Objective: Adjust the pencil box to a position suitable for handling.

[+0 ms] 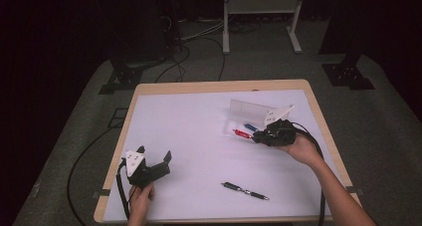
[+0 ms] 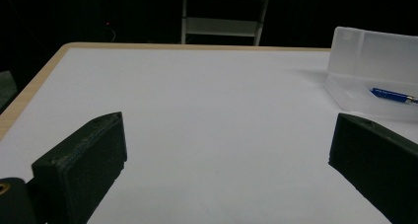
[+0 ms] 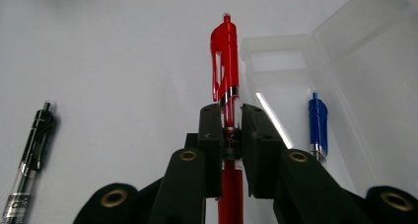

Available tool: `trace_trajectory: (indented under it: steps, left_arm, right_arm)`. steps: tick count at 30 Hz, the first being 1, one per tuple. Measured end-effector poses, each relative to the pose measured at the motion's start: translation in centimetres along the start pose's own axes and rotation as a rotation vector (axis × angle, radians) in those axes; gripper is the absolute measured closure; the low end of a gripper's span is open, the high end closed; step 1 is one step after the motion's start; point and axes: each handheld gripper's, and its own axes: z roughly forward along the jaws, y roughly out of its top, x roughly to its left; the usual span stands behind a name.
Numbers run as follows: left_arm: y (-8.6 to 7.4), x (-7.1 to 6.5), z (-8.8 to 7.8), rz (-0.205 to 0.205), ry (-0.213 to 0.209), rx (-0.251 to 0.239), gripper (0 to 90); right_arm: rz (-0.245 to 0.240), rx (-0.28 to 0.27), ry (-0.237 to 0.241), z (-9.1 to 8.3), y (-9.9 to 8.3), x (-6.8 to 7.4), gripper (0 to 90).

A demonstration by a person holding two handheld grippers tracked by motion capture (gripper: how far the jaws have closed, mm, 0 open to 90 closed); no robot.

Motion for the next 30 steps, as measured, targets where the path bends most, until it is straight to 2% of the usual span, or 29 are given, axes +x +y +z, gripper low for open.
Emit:
trace_trajectory:
  steps: [15, 26, 30]
  left_arm:
    - [0.0, 0.0, 0.0, 0.001, -0.001, -0.002, 0.3]
    - [0.0, 0.0, 0.0, 0.001, -0.003, -0.003, 0.4]
    - [0.0, 0.0, 0.0, 0.002, -0.003, -0.002, 0.4]
  right_arm:
    - [0.048, 0.008, -0.029, 0.6, -0.5, -2.3, 78.7]
    - [0.09, 0.059, -0.056, 2.1, -1.4, -4.1, 78.7]
    - [0.085, 0.085, -0.062, 2.6, -1.6, -4.4, 78.6]
